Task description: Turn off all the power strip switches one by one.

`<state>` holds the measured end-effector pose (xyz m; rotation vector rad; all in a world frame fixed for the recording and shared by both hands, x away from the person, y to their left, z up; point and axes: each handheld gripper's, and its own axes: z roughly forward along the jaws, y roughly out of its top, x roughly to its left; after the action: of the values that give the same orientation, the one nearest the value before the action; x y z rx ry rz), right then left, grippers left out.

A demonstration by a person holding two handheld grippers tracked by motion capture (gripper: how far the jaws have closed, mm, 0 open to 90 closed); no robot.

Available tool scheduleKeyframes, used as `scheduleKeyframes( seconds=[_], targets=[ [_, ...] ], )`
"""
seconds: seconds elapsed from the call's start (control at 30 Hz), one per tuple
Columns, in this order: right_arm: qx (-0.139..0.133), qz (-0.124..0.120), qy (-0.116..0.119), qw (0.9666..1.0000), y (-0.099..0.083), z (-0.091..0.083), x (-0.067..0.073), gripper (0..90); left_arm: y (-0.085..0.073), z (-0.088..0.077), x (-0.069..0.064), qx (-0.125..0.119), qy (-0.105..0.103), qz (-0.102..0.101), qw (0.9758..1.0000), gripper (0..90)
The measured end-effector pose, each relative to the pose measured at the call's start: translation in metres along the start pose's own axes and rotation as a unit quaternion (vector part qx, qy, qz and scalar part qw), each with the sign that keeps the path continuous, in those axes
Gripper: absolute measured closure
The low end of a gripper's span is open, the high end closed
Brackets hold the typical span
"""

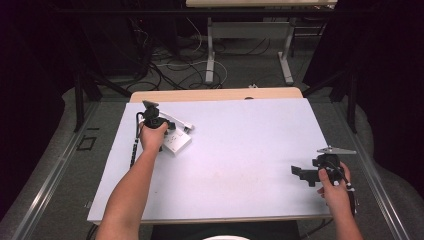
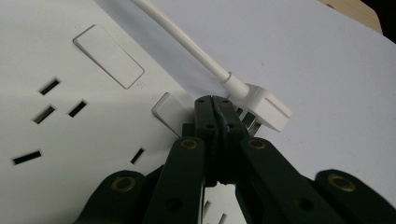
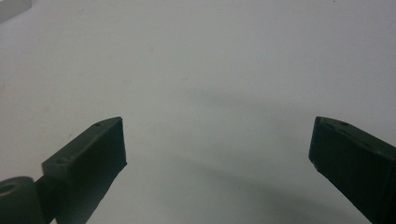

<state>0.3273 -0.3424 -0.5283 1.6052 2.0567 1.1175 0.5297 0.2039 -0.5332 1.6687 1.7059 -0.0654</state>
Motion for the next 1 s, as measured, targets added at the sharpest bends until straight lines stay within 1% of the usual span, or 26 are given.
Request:
scheduleKeyframes(
  seconds=[0.03, 0.1, 0.2, 0.23, 0.27, 0.3, 0.33, 0.37, 0.4, 0.43, 0.5, 0.53, 0.7, 0.8, 0.83, 0.9, 0.93, 0.97, 1.0],
  targets=[
    [0.001, 0.003, 0.000, 1.0000, 0.000, 0.000, 0.001, 3.4, 0.000, 0.000, 0.000, -0.002, -0.001, -0.001, 1.0000, 90.0],
    [0.000, 0.000, 0.000, 1.0000, 0.000, 0.000, 0.000, 3.3, -0.001, 0.000, 0.000, -0.003, 0.002, 0.003, 1.0000, 90.0],
    [0.001, 0.000, -0.001, 1.0000, 0.000, 0.001, 0.000, 3.3, -0.001, -0.001, -0.001, 0.000, 0.002, 0.001, 1.0000, 90.0],
    [0.001, 0.000, -0.001, 1.0000, 0.000, 0.001, 0.000, 3.3, -0.002, -0.002, -0.001, 0.004, 0.001, 0.003, 1.0000, 90.0],
    [0.001, 0.000, -0.001, 1.0000, 0.000, 0.001, 0.000, 3.3, -0.002, -0.003, -0.001, 0.003, 0.003, 0.005, 1.0000, 90.0],
    [0.001, 0.000, -0.002, 1.0000, 0.000, 0.001, 0.000, 3.3, -0.003, -0.003, 0.000, 0.005, -0.001, 0.007, 1.0000, 90.0],
    [0.001, 0.000, -0.001, 1.0000, 0.000, 0.001, 0.000, 3.3, -0.004, -0.003, -0.001, 0.000, -0.002, 0.004, 1.0000, 90.0],
    [0.001, 0.000, -0.001, 1.0000, 0.000, 0.001, 0.000, 3.3, -0.005, -0.004, -0.001, 0.000, -0.003, 0.009, 1.0000, 90.0],
    [0.001, 0.000, -0.001, 1.0000, 0.000, 0.001, 0.000, 3.3, -0.006, -0.004, -0.001, 0.006, -0.003, 0.008, 0.9999, 90.0],
    [0.002, 0.004, -0.001, 1.0000, 0.000, 0.001, 0.001, 3.3, -0.007, -0.004, -0.002, 0.002, -0.004, 0.010, 0.9999, 90.0],
    [0.001, 0.000, -0.001, 1.0000, 0.000, 0.001, 0.001, 3.3, -0.008, -0.004, -0.003, 0.008, -0.006, 0.015, 0.9998, 90.0],
    [0.003, 0.000, 0.004, 1.0000, 0.000, 0.001, 0.001, 3.4, -0.009, -0.005, -0.004, 0.008, -0.010, 0.014, 0.9998, 90.0],
    [0.001, -0.002, 0.001, 1.0000, 0.000, 0.001, 0.001, 3.3, -0.011, -0.005, -0.010, 0.013, -0.021, 0.029, 0.9993, 90.0],
    [0.001, -0.001, 0.001, 1.0000, 0.000, 0.001, 0.001, 3.3, -0.013, -0.004, -0.012, 0.017, -0.022, 0.030, 0.9992, 90.0],
    [0.003, -0.001, 0.004, 1.0000, 0.000, 0.001, 0.001, 3.3, -0.014, -0.003, -0.011, 0.020, -0.023, 0.033, 0.9990, 90.0],
    [0.001, 0.000, 0.001, 1.0000, 0.000, 0.001, 0.001, 3.3, -0.016, -0.002, -0.011, 0.019, -0.029, 0.027, 0.9990, 90.0],
    [0.001, 0.000, 0.000, 1.0000, 0.000, 0.001, 0.001, 3.3, -0.018, -0.001, -0.011, 0.011, -0.033, 0.020, 0.9992, 90.0],
    [0.001, 0.000, -0.001, 1.0000, 0.000, 0.001, 0.001, 3.3, -0.018, -0.002, -0.011, 0.017, -0.031, 0.028, 0.9990, 90.0],
    [0.001, 0.000, -0.001, 1.0000, 0.000, 0.001, 0.000, 3.3, -0.018, -0.001, -0.012, 0.011, -0.032, 0.022, 0.9992, 90.0]
  ],
)
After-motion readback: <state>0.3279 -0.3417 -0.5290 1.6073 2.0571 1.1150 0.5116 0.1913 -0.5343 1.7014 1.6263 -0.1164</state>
